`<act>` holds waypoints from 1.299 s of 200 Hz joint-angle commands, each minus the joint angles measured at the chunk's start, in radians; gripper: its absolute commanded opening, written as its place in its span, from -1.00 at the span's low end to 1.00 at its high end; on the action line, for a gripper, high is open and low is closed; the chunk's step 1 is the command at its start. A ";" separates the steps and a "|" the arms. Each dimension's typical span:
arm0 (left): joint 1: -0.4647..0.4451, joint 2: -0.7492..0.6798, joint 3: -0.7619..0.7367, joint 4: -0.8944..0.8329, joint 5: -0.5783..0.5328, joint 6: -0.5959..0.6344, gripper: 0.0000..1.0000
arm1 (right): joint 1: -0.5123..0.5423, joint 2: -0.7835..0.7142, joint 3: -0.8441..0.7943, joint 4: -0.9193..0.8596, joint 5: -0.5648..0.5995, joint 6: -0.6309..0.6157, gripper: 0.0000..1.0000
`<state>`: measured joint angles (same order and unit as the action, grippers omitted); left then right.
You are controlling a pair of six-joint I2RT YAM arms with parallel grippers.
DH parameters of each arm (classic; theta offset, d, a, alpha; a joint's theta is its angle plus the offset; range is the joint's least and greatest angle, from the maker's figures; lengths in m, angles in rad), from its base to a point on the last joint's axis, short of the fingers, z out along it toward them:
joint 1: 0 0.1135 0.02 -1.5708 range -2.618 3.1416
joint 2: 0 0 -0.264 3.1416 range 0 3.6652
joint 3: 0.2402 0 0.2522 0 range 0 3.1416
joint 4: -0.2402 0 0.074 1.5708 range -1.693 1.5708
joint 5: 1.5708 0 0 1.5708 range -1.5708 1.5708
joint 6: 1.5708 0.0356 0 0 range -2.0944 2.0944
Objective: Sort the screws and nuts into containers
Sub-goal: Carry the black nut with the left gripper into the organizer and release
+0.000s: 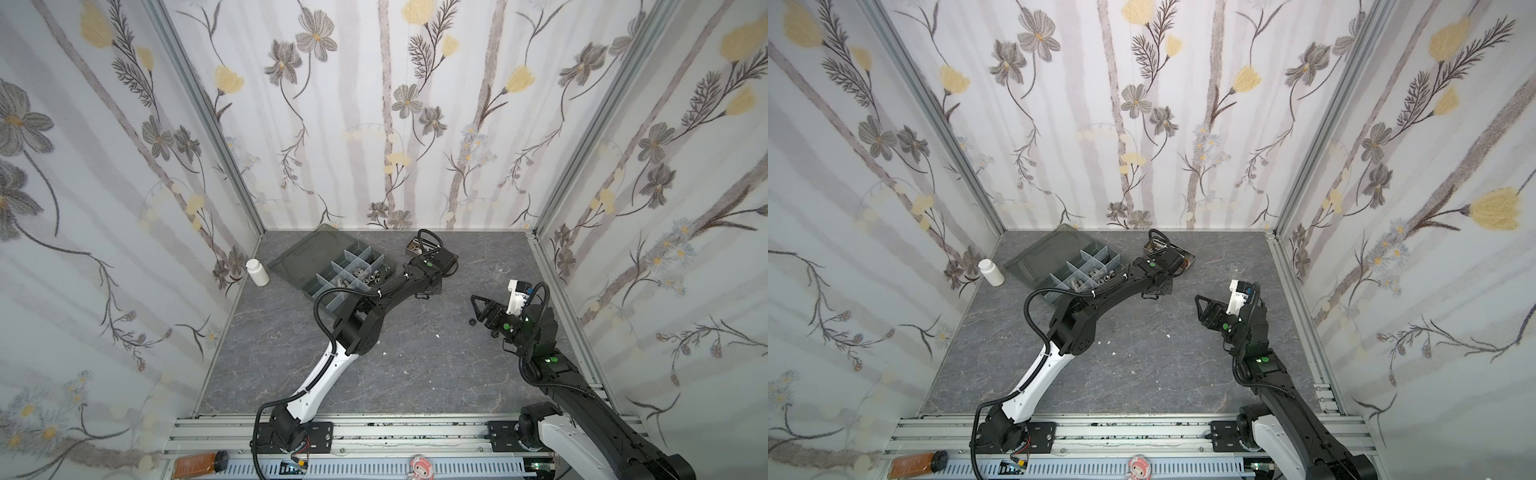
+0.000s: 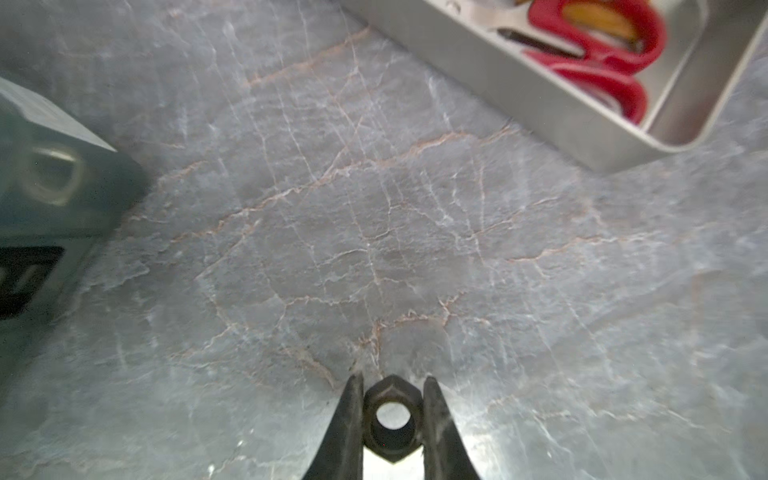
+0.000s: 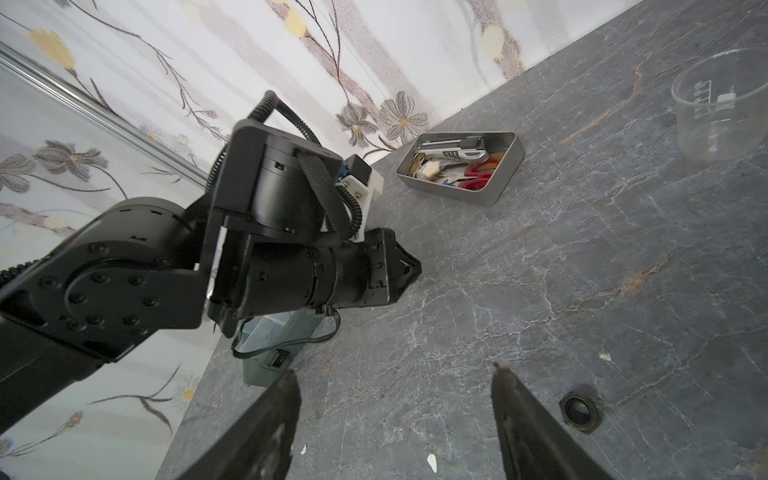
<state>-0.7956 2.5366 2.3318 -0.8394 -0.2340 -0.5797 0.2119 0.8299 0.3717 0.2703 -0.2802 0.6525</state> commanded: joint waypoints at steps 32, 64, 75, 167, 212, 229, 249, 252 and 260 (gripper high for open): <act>0.038 -0.200 -0.079 -0.003 -0.013 0.025 -0.69 | 0.000 0.062 0.080 -0.114 0.017 -0.055 0.49; 0.088 -0.421 -0.364 0.121 0.018 0.025 -0.69 | 0.001 0.144 0.134 -0.177 0.023 -0.083 0.51; 0.112 -0.499 -0.468 0.162 0.021 0.030 -0.69 | 0.001 0.174 0.161 -0.210 0.041 -0.106 0.51; 0.372 -0.960 -1.152 0.409 0.103 0.034 -0.67 | 0.035 0.398 0.348 -0.399 0.134 -0.202 0.39; 0.419 -0.939 -1.255 0.497 0.138 0.020 -0.67 | 0.041 0.425 0.369 -0.425 0.165 -0.210 0.39; 0.429 -0.914 -1.257 0.522 0.151 0.019 -0.67 | 0.043 0.423 0.369 -0.433 0.170 -0.214 0.38; 0.431 -0.870 -1.231 0.529 0.160 0.021 -0.67 | 0.044 0.416 0.361 -0.434 0.177 -0.217 0.37; 0.432 -0.864 -1.226 0.530 0.160 0.021 -0.67 | 0.044 0.416 0.358 -0.434 0.177 -0.218 0.38; 0.432 -0.848 -1.220 0.532 0.162 0.021 -0.67 | 0.044 0.414 0.352 -0.430 0.179 -0.217 0.37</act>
<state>-0.3653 1.6531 1.0878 -0.3603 -0.0826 -0.5529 0.2543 1.2522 0.7326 -0.1623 -0.1238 0.4503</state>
